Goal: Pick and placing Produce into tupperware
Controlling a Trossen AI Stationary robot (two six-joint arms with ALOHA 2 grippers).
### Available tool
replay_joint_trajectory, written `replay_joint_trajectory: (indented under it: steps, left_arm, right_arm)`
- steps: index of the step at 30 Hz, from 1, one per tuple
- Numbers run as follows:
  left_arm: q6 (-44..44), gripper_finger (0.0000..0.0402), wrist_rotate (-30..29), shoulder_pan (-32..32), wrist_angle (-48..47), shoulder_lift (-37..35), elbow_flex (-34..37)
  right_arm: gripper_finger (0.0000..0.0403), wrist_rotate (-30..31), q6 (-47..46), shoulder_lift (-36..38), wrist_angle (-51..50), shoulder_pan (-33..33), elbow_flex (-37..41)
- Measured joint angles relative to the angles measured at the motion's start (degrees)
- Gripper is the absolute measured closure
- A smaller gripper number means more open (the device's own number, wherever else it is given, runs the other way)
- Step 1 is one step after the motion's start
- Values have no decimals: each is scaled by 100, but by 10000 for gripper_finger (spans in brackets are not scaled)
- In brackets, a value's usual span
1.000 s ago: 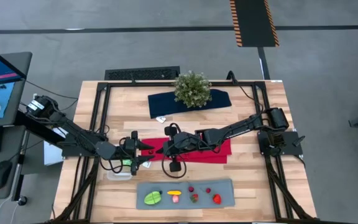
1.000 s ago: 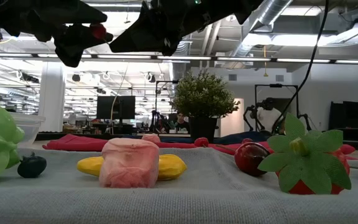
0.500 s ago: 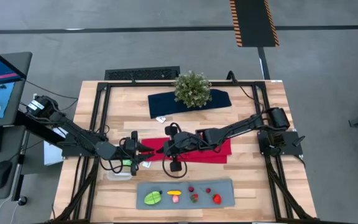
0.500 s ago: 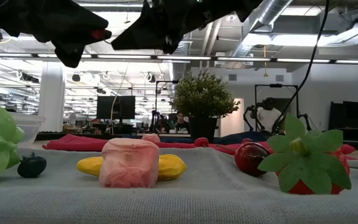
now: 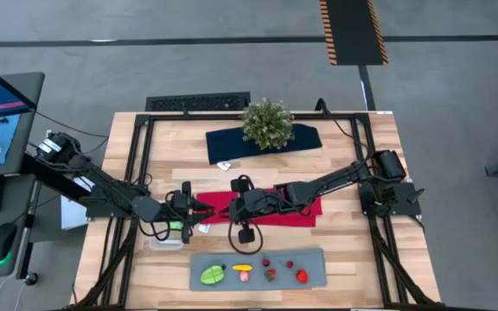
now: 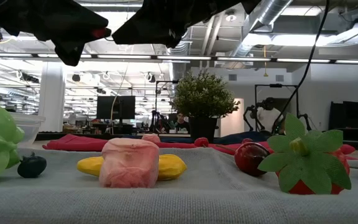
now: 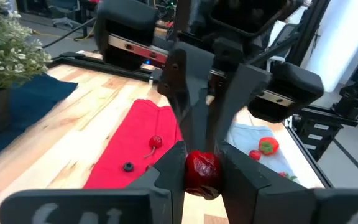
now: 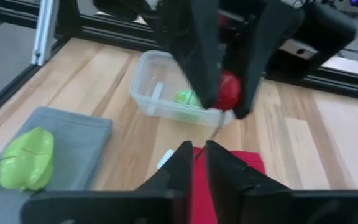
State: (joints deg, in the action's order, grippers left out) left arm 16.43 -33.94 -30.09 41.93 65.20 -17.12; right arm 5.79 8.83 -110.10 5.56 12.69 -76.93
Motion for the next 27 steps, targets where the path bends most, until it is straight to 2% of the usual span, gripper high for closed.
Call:
replay_joint_trajectory:
  steps: [6, 11, 14, 18, 27]
  left_arm:
    - [-8, 333, -19, 0, -3, -3, 0]
    - [-46, 333, -19, 0, -9, -3, 0]
    - [-73, 333, -19, 0, -49, -3, 0]
    - [84, 333, 58, -3, -427, -158, 0]
    - [1319, 333, 10, -153, -2272, -880, 0]
  right_arm:
    - [260, 30, -136, -2, -168, 42, 0]
    - [179, 32, -398, -4, -747, 68, 0]
    - [145, 33, -617, -7, -1103, 83, 0]
    - [130, 76, -926, -9, -1524, 126, 0]
    - [128, 463, -1213, -13, -2099, 397, 0]
